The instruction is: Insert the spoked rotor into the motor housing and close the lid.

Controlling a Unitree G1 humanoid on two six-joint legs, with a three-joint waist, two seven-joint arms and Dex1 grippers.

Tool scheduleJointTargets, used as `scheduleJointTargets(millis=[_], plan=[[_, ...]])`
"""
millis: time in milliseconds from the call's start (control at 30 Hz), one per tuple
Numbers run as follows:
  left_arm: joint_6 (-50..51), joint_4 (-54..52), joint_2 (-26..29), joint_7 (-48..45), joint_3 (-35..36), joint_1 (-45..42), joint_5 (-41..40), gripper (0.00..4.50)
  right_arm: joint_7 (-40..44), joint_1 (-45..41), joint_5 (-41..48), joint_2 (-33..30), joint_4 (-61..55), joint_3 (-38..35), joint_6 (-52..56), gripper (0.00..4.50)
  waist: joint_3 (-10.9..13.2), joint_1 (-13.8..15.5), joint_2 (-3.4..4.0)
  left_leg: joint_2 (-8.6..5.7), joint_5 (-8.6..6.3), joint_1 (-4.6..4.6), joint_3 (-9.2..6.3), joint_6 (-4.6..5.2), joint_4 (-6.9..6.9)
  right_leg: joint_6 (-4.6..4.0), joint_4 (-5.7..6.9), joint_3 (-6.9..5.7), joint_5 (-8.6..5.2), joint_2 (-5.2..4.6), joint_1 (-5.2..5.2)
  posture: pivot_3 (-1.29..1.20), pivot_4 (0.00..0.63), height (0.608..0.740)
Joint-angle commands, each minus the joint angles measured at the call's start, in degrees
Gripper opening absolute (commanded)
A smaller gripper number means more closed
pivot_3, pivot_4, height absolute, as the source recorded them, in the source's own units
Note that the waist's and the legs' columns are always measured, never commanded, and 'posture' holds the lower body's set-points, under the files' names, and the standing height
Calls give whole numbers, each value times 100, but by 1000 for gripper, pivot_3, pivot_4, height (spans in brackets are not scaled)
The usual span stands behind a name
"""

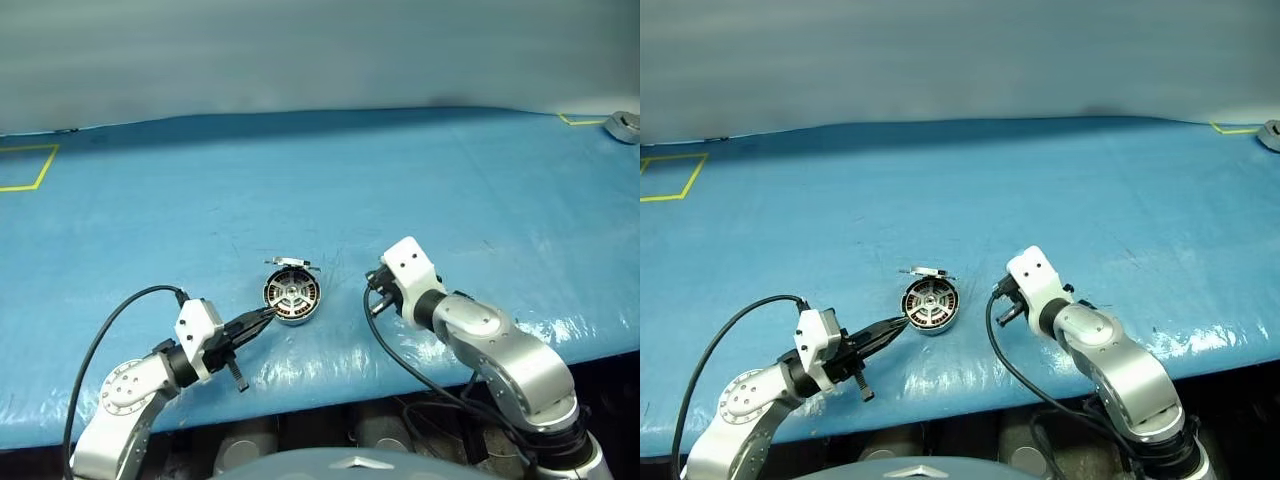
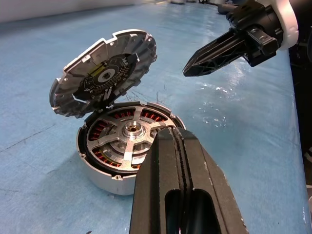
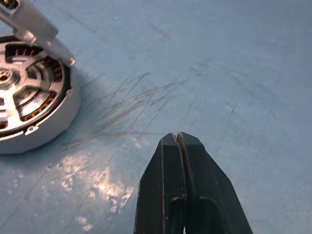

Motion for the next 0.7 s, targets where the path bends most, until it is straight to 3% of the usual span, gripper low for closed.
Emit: scheduleJointTargets(millis=[33, 367, 700], plan=[[-562, 203, -280, 5, -77, 212, -16, 0, 83, -231, -311, 156, 556, 170, -1178, 35, 0, 2, -1, 0, 0, 0, 1, 1, 1, 0, -1, 0, 0, 0, 1, 0, 150, 740], [-2211, 1203, -997, 516, -116, 715, 656, 0, 1168, -1263, -291, 866, 2615, 481, -3045, 35, 1, 15, 0, -2, -2, -1, 7, 5, 4, -21, -3, 5, 15, 0, 1, 0, 150, 740], [-2484, 1649, -1059, 741, -143, 846, 664, 0, 2594, -1615, 571, 1095, 3094, 446, -2790, 35, 3, 10, 5, -5, -6, -1, 4, 11, 3, -29, -3, 3, 19, -1, 1, 0, 150, 740]])
